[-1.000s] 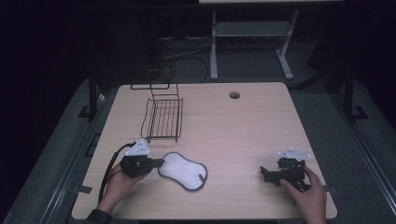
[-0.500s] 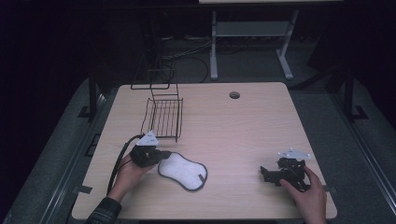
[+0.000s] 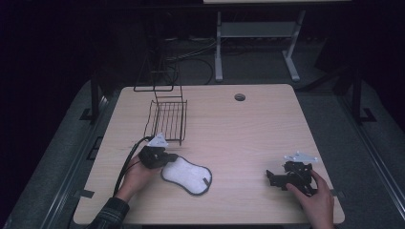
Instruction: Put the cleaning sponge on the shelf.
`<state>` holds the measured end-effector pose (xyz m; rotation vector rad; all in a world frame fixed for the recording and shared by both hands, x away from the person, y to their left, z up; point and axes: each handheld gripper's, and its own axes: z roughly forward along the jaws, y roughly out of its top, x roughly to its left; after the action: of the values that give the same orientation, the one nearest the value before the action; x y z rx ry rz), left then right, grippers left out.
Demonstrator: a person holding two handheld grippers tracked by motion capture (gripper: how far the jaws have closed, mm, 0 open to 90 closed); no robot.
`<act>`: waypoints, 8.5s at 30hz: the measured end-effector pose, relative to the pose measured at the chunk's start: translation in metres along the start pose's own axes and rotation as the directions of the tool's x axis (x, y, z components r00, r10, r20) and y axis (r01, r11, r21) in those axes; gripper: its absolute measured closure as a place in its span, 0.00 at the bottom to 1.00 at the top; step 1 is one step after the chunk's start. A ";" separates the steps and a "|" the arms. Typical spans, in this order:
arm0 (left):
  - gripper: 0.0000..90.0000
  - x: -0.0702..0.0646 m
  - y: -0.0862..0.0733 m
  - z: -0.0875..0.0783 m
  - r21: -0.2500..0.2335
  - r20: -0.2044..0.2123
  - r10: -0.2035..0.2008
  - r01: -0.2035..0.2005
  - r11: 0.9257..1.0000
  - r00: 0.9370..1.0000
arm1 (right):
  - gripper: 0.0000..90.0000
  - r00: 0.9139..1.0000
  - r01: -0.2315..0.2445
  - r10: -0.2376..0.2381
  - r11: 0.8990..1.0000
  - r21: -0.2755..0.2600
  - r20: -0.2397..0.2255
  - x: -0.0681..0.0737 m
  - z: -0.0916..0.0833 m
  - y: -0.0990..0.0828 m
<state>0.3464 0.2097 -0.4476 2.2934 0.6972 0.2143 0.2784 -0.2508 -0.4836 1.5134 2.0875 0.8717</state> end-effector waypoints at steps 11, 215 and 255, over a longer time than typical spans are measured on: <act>1.00 -0.006 -0.009 -0.011 0.016 0.008 -0.006 0.006 1.000 1.000 | 0.00 1.000 0.000 0.000 1.000 0.000 0.000 0.000 0.000 0.000; 0.92 -0.025 0.022 -0.062 -0.187 0.130 -0.055 0.079 0.979 0.990 | 0.00 1.000 -0.002 0.002 1.000 0.000 0.004 0.001 -0.001 -0.001; 0.92 0.051 0.018 -0.100 -0.252 -0.026 -0.189 0.176 0.952 0.982 | 0.00 1.000 -0.002 0.002 1.000 -0.001 0.004 0.001 -0.001 -0.001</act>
<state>0.3631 0.2862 -0.3647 1.9779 0.8530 0.2573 0.2768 -0.2507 -0.4836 1.5158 2.0833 0.8695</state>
